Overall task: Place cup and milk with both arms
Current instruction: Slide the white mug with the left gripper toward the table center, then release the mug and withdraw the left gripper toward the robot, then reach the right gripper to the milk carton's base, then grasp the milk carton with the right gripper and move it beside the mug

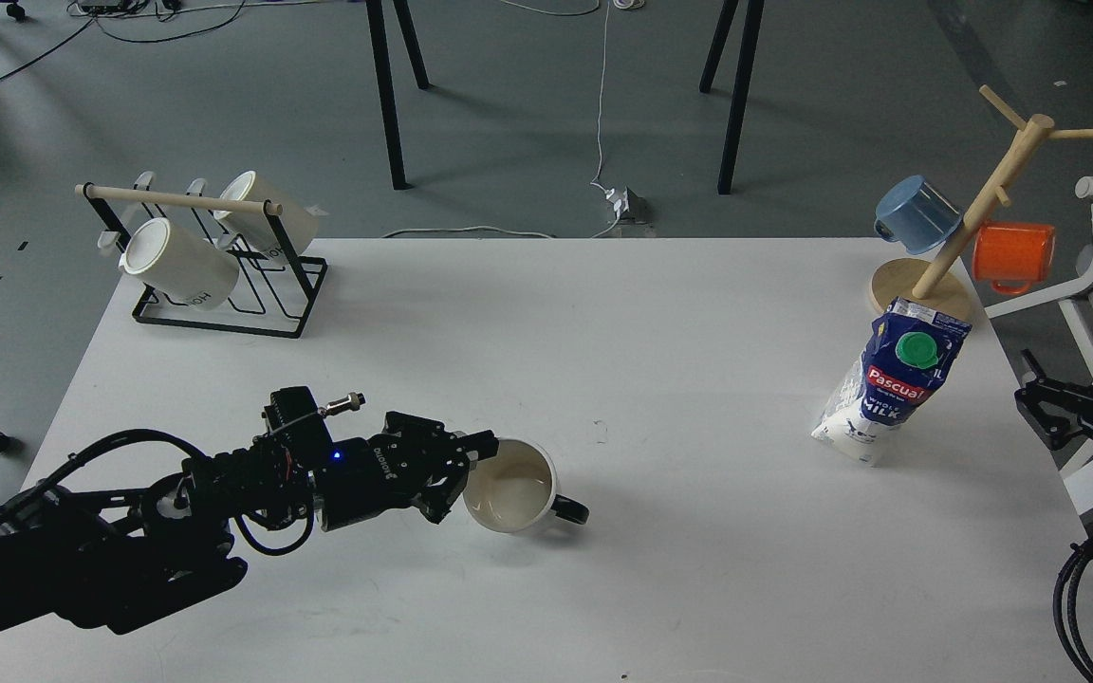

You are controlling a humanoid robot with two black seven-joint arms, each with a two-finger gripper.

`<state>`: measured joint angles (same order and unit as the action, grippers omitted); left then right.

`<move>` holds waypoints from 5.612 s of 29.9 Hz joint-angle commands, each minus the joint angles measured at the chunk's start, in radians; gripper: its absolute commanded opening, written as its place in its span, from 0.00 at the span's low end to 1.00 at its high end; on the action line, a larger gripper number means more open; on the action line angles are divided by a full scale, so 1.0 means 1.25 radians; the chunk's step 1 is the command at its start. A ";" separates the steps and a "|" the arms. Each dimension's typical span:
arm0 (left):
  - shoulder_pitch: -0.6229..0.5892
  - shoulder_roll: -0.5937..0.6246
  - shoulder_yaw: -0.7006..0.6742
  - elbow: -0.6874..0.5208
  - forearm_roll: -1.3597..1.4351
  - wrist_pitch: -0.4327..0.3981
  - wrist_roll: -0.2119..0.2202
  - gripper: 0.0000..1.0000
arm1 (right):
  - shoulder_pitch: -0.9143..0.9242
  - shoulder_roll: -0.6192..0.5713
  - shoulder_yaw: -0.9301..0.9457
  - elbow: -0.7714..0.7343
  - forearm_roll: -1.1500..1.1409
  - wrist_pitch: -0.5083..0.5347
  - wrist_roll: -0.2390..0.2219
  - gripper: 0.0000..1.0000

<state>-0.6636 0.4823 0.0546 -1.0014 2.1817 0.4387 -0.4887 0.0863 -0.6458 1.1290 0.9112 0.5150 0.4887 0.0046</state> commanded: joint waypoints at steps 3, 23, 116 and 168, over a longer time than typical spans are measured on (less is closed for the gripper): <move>0.003 0.000 -0.002 0.000 0.000 0.001 0.000 0.08 | 0.001 0.000 0.001 0.001 -0.001 0.000 0.000 0.97; 0.002 0.000 -0.006 -0.008 0.000 0.002 0.000 0.21 | -0.002 0.001 0.001 0.000 -0.001 0.000 0.000 0.97; 0.274 0.099 -0.425 -0.118 -0.730 -0.103 0.000 0.66 | -0.024 0.363 0.026 0.004 0.078 0.000 0.012 0.96; 0.278 0.096 -0.427 -0.100 -0.732 -0.103 0.000 0.66 | -0.092 0.411 -0.206 0.218 -0.110 0.000 0.017 0.38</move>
<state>-0.3167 0.6030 -0.4786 -1.1264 1.2670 0.3099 -0.4887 -0.0061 -0.1321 0.8725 1.1717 0.4167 0.4887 0.0262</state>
